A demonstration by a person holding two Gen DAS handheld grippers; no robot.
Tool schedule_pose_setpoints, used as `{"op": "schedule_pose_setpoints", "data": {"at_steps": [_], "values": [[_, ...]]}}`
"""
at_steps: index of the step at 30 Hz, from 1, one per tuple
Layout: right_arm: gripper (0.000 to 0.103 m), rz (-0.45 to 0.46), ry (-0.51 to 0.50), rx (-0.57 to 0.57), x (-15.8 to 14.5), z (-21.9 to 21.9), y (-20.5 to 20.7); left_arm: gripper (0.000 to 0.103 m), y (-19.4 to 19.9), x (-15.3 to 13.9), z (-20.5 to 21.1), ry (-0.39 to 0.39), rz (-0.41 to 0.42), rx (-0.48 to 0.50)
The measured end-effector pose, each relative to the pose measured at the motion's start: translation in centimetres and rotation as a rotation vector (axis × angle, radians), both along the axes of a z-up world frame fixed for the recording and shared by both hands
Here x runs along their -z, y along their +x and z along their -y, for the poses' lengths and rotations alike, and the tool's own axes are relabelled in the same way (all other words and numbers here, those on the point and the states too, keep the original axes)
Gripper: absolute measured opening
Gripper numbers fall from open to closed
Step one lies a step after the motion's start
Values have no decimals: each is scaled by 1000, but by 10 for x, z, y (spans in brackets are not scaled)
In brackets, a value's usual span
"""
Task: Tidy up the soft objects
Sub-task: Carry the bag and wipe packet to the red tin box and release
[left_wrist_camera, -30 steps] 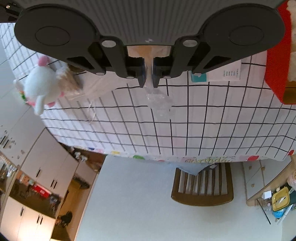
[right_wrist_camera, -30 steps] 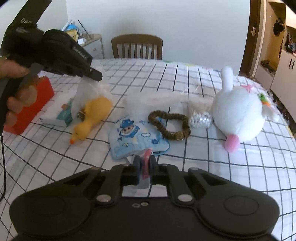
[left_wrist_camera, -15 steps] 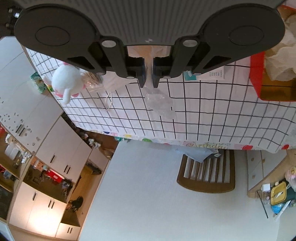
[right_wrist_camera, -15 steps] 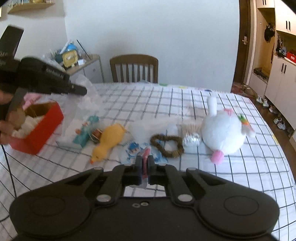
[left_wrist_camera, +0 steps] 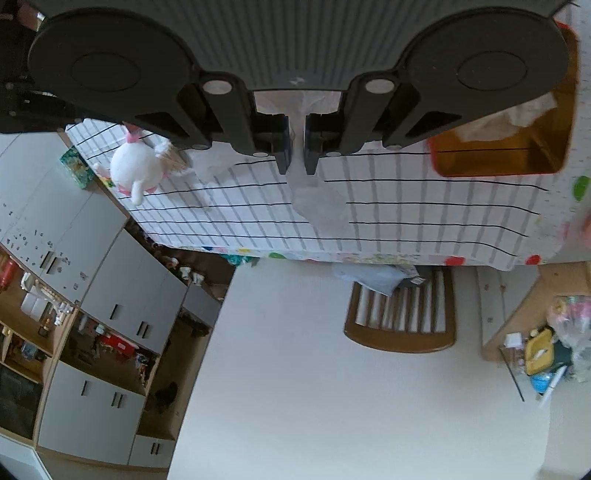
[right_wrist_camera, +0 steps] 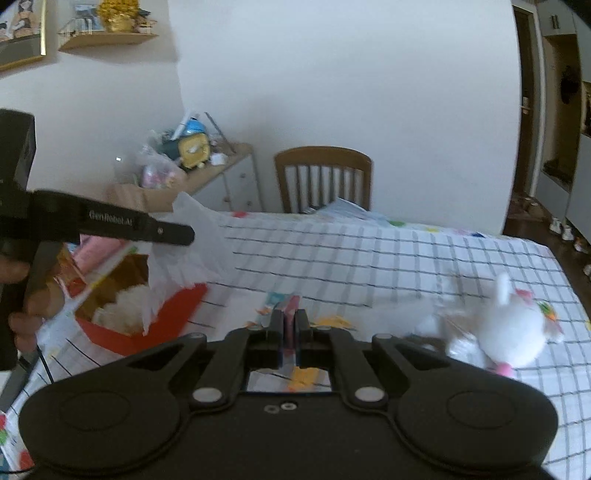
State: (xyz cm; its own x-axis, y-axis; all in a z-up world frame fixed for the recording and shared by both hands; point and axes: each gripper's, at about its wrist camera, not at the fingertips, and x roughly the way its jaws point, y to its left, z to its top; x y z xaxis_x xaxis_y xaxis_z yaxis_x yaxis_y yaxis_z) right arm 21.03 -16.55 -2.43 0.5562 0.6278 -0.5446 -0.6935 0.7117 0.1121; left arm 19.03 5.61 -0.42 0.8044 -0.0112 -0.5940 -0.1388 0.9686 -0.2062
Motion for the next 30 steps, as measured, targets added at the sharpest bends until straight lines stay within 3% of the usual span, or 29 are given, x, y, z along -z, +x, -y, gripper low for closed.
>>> {"op": "schedule_pose_setpoints", "data": {"at_steps": [10, 19, 30], "values": [[5, 30, 22, -94, -20, -74, -19, 7, -35, -9, -62, 27, -2, -42], [5, 6, 14, -131, -18, -138, -20, 7, -53, -5, -116, 58, -24, -82], [6, -37, -30, -166, 2, -207, -18, 7, -48, 36, -168, 137, -134, -106]]}}
